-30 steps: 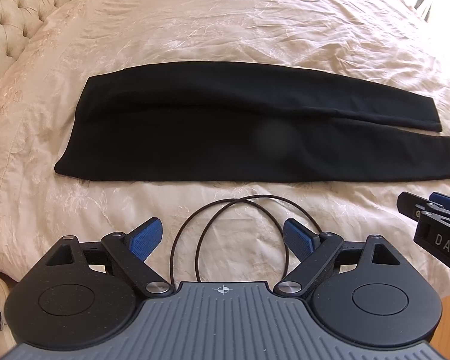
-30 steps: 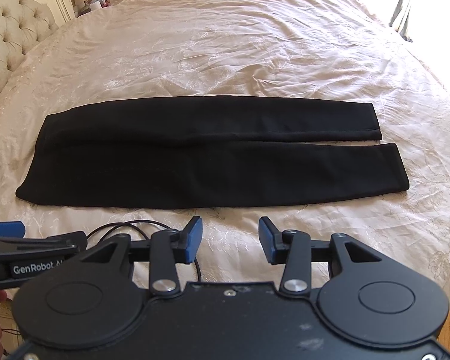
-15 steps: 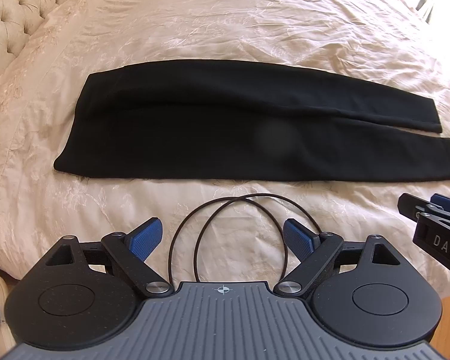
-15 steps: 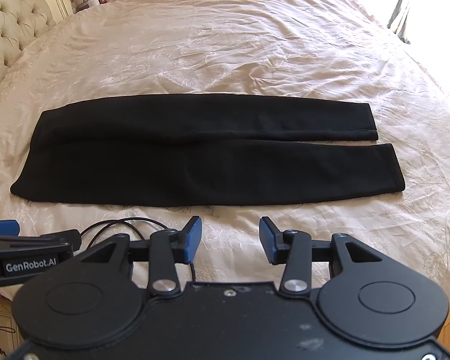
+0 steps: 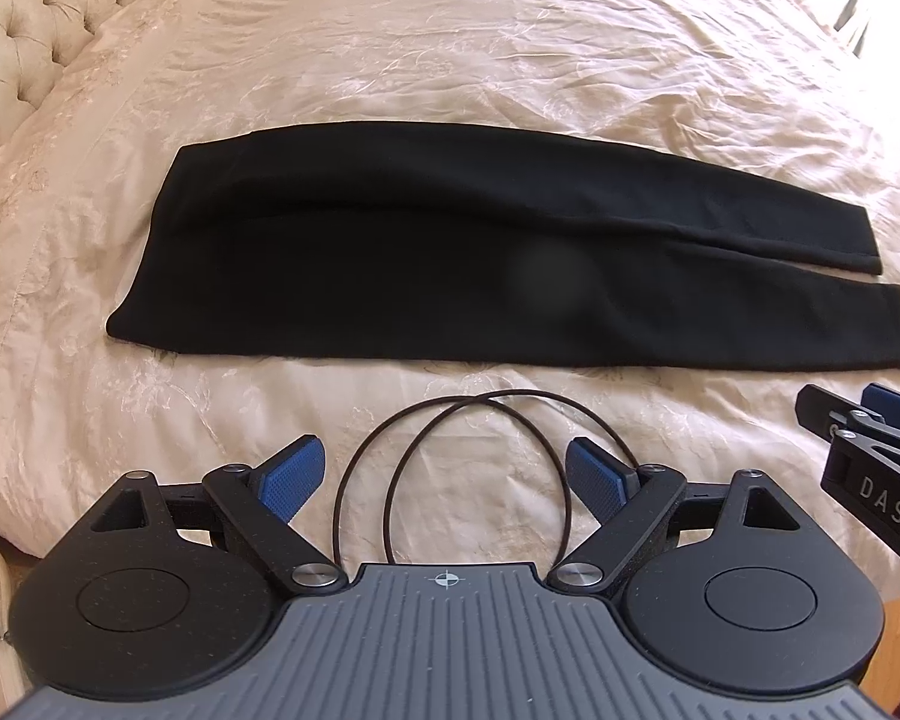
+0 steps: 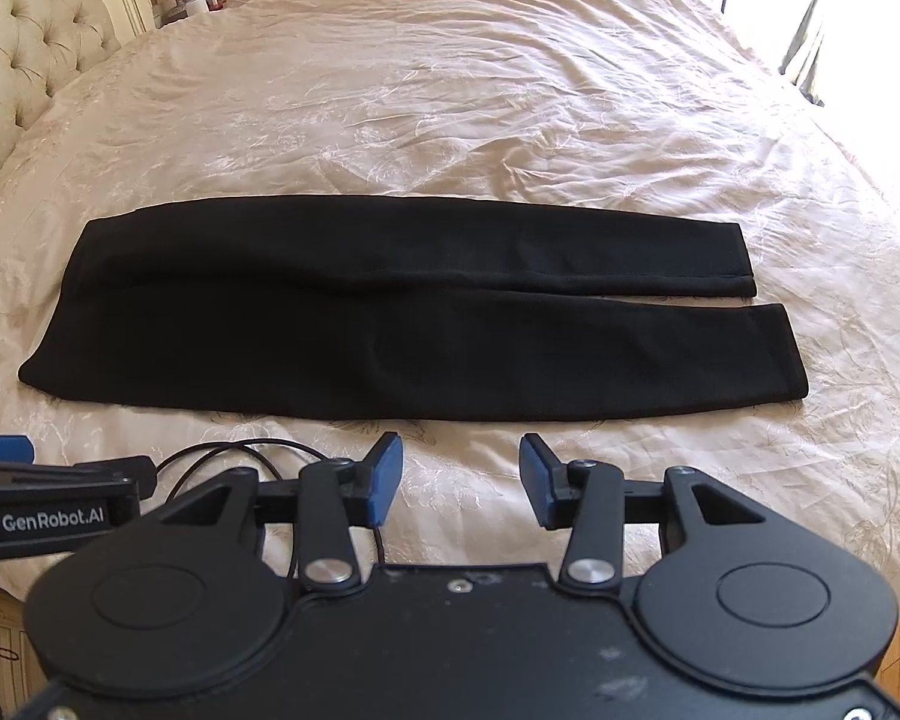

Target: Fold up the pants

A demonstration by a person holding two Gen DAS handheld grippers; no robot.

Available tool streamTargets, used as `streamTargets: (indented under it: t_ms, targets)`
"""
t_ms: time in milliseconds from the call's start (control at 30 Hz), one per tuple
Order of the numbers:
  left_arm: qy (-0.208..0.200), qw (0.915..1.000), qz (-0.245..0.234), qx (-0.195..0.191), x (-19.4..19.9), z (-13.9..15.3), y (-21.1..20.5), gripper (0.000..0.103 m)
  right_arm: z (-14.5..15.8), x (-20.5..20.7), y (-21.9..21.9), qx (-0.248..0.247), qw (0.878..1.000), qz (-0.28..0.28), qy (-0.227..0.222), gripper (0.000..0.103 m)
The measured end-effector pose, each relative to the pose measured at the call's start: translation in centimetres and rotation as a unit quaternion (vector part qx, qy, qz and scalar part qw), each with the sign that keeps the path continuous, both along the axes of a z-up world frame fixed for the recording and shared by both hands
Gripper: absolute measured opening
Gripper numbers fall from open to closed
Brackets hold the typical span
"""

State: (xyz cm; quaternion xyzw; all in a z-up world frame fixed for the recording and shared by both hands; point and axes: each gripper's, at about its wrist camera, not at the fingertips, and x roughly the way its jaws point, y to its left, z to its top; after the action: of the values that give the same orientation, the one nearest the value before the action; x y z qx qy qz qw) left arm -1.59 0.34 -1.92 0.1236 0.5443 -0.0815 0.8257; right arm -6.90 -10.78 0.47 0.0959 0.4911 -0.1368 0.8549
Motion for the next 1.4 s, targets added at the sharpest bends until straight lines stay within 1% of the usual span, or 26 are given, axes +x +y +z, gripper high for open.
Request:
streamTargets:
  t_ms: [100,167,200,233,300,333,367,433,500,567,633,700,767,833,867,933,1000,1033,1100,1133,1200,1267,1300,1333,1367,1400]
  targets:
    - [-0.013,0.9998,0.004,-0.013,-0.2,0.0,0.5,0.083,-0.1,-0.3,0.1,-0.015,1.000,0.002,-0.004,0.046]
    - [-0.026,0.9995,0.010,-0.018,-0.4,-0.2,1.2,0.073,-0.2,-0.7,0.2,-0.026,1.000,-0.003,-0.014,0.046]
    - [-0.032,0.9993,0.013,-0.016,-0.4,-0.4,1.5,0.072,-0.3,-0.9,0.2,-0.033,0.999,-0.008,-0.020,0.046]
    - [-0.036,0.9992,0.017,-0.008,-0.3,-0.8,1.9,0.071,-0.4,-1.2,0.2,-0.040,0.999,-0.015,-0.025,0.046]
    - [-0.040,0.9987,0.026,0.020,-0.3,-1.7,2.6,0.067,-0.7,-1.5,0.0,-0.044,0.998,-0.030,-0.030,0.046]
    - [-0.039,0.9982,0.029,0.035,-0.3,-2.2,3.1,0.061,-0.9,-1.6,-0.3,-0.039,0.998,-0.034,-0.030,0.046]
    - [-0.038,0.9977,0.031,0.045,-0.4,-2.6,3.6,0.055,-1.2,-1.5,-0.5,-0.030,0.998,-0.039,-0.027,0.046]
    - [-0.037,0.9976,0.037,0.047,-0.5,-3.3,4.8,0.048,-2.0,-1.2,-1.2,-0.005,0.998,-0.054,-0.021,0.046]
    - [-0.025,0.9977,0.043,0.046,-0.4,-4.0,6.0,0.043,-3.0,-1.0,-2.1,0.039,0.997,-0.071,-0.015,0.045]
    - [-0.016,0.9981,0.040,0.045,0.0,-4.8,7.0,0.033,-4.3,-0.5,-3.3,0.086,0.992,-0.095,0.002,0.043]
    - [-0.019,0.9983,0.033,0.044,0.5,-5.3,7.7,0.032,-5.2,0.0,-3.9,0.099,0.988,-0.115,0.017,0.043]
    - [-0.030,0.9979,0.020,0.054,1.4,-6.0,8.1,0.032,-5.8,0.5,-4.3,0.098,0.987,-0.125,0.029,0.043]
    - [-0.040,0.9968,-0.008,0.068,2.6,-6.8,8.0,0.032,-6.1,1.2,-4.6,0.097,0.986,-0.132,0.034,0.043]
    - [-0.057,0.9935,-0.055,0.082,3.8,-7.9,7.7,0.032,-6.2,1.9,-4.8,0.091,0.985,-0.138,0.039,0.043]
    - [-0.067,0.9896,-0.083,0.097,4.4,-8.5,7.4,0.032,-6.4,2.3,-4.9,0.087,0.985,-0.142,0.041,0.043]
    - [-0.088,0.9782,-0.137,0.129,5.3,-9.8,6.7,0.032,-6.4,2.8,-5.1,0.083,0.984,-0.149,0.044,0.043]
    - [-0.097,0.9680,-0.179,0.147,6.3,-11.1,6.5,0.032,-6.7,3.1,-5.0,0.076,0.984,-0.152,0.049,0.044]
    - [-0.094,0.9654,-0.195,0.146,6.8,-11.7,6.5,0.032,-6.8,3.3,-4.9,0.073,0.984,-0.154,0.053,0.044]
    - [-0.074,0.9607,-0.235,0.127,7.7,-13.0,6.5,0.032,-7.2,4.4,-5.0,0.072,0.982,-0.163,0.060,0.045]
    - [-0.065,0.9556,-0.259,0.125,7.8,-13.7,6.5,0.032,-7.4,4.9,-5.2,0.073,0.981,-0.171,0.064,0.045]
    - [-0.069,0.9389,-0.304,0.145,7.7,-15.2,6.2,0.032,-7.7,5.4,-5.2,0.072,0.978,-0.184,0.071,0.045]
    - [-0.091,0.9200,-0.343,0.167,7.2,-16.3,6.0,0.032,-8.1,5.8,-5.4,0.070,0.975,-0.196,0.072,0.045]
    - [-0.097,0.9126,-0.358,0.172,7.1,-16.8,5.9,0.032,-8.3,6.1,-5.4,0.067,0.974,-0.201,0.075,0.045]
    - [-0.101,0.9075,-0.368,0.176,7.1,-17.1,5.9,0.032,-8.5,6.3,-5.5,0.064,0.973,-0.207,0.076,0.045]
    - [-0.103,0.9042,-0.376,0.175,7.3,-17.4,5.9,0.032,-8.8,6.6,-5.7,0.063,0.972,-0.215,0.078,0.045]
    - [-0.104,0.9035,-0.380,0.169,7.5,-17.5,5.9,0.032,-9.0,6.7,-6.0,0.064,0.970,-0.223,0.078,0.046]
